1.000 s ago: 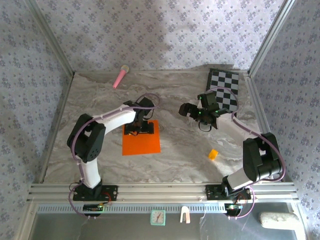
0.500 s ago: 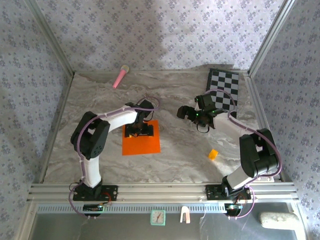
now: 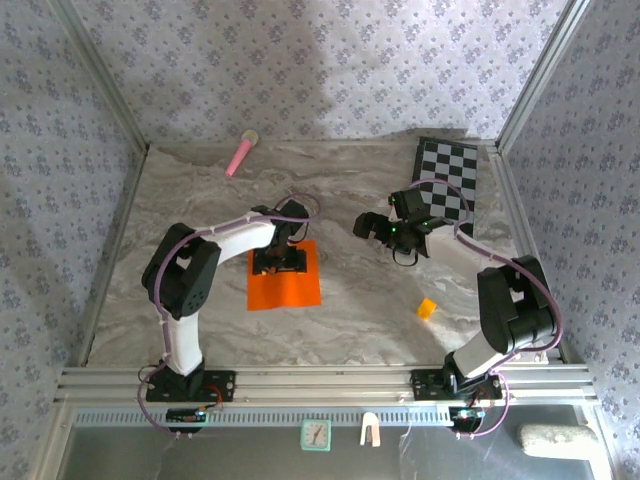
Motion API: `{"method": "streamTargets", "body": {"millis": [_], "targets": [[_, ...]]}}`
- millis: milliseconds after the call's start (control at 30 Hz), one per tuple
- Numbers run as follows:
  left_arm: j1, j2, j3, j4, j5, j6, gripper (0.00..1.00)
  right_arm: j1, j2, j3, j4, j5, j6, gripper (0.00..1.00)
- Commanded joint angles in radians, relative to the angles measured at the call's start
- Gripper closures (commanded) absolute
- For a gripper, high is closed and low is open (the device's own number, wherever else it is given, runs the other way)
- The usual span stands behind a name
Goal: Fold a paper plane with a square sheet of paper (pick it up from the middle)
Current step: First fold the square sheet of paper in half at the center of the table.
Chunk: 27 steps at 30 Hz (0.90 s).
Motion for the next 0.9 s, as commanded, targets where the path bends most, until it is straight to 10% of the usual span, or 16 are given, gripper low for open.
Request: {"method": "streamTargets", "body": {"millis": [0,333,633,867], "targets": [[-0.003,0.008,-0.056,0.006,-0.002,-0.014,0.2,0.007,0.007,0.032,-0.002,0.014,0.002,0.0],[0.041,-0.285,-0.151,0.281,0.302,-0.047,0.65,0.005,-0.022,-0.003,0.101,-0.081,0.048,0.0],[0.064,-0.251,-0.221,0.671,0.578,-0.193,0.69,0.01,-0.042,-0.08,0.299,-0.278,0.166,0.08],[0.071,-0.147,-0.245,0.755,0.556,-0.222,0.72,0.066,0.028,-0.11,0.351,-0.344,0.193,0.38]]}}
